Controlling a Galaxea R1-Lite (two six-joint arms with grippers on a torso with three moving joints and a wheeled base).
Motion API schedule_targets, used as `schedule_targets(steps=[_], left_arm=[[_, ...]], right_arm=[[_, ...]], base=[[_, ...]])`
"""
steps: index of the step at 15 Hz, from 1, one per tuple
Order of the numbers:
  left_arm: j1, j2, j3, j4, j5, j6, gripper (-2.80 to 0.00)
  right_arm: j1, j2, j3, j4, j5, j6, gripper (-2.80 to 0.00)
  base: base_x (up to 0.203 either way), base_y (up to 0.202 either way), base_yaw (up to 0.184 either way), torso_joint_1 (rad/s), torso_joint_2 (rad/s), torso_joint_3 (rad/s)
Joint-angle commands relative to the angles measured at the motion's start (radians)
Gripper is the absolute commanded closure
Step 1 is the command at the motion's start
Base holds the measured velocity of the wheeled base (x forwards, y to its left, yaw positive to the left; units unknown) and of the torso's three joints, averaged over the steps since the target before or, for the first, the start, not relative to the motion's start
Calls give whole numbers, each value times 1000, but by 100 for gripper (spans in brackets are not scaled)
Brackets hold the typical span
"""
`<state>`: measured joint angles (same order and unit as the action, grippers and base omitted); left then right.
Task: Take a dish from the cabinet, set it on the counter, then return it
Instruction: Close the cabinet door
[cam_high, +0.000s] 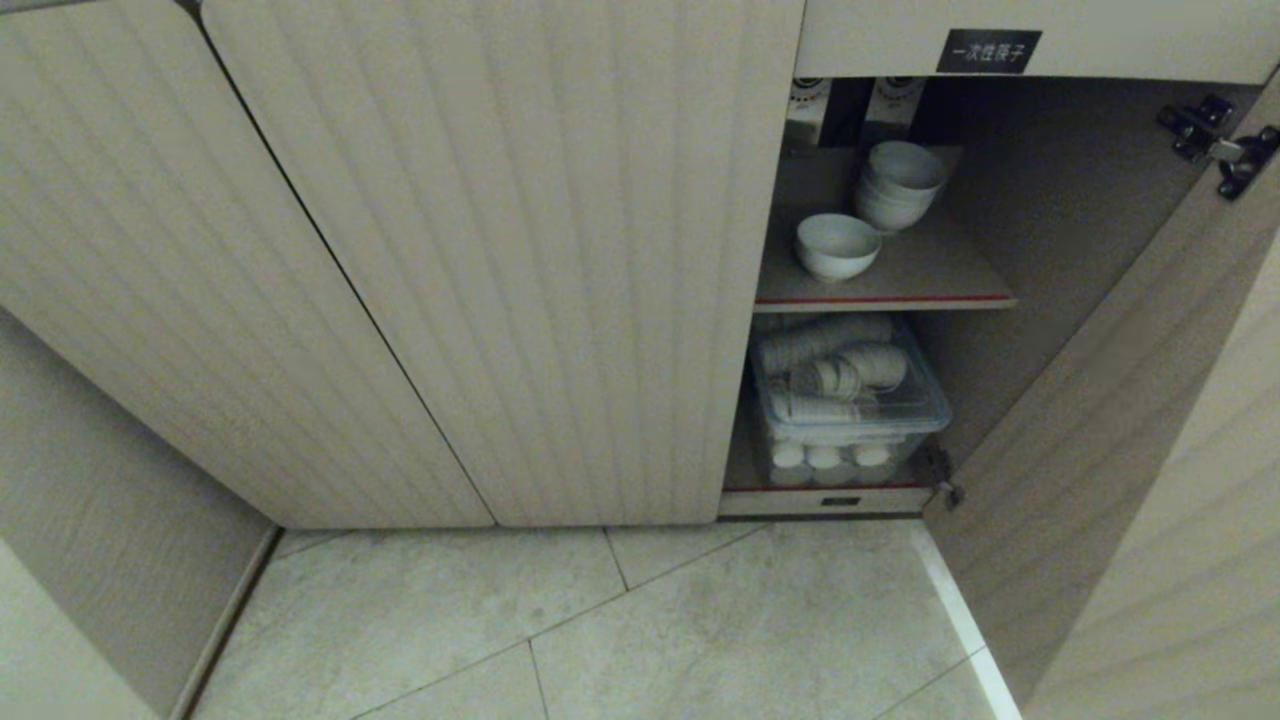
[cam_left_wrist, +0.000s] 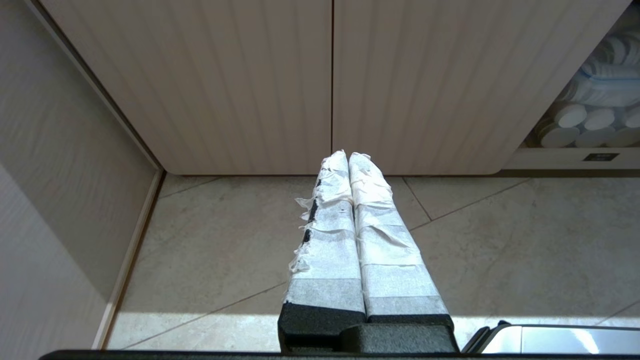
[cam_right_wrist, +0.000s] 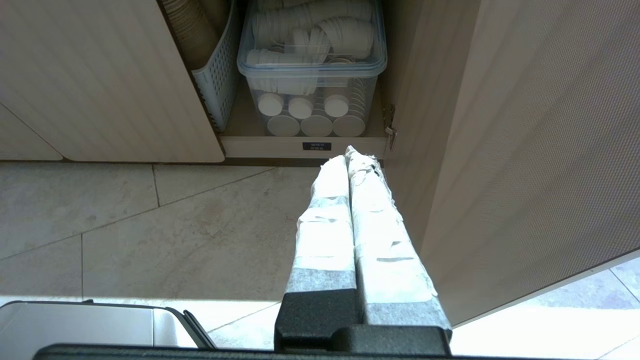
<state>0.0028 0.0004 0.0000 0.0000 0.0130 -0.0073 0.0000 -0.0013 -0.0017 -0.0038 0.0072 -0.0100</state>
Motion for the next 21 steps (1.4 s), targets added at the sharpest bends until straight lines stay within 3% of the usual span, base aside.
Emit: schedule_targets(steps=[1, 21], left_arm=[[0, 0, 0, 0, 1, 0, 0], [0, 0, 0, 0, 1, 0, 0]], right_arm=[[0, 1, 0, -1, 0, -1, 0], [0, 1, 0, -1, 0, -1, 0]], base=[[0, 0, 0, 0, 0, 0], [0, 0, 0, 0, 0, 0]])
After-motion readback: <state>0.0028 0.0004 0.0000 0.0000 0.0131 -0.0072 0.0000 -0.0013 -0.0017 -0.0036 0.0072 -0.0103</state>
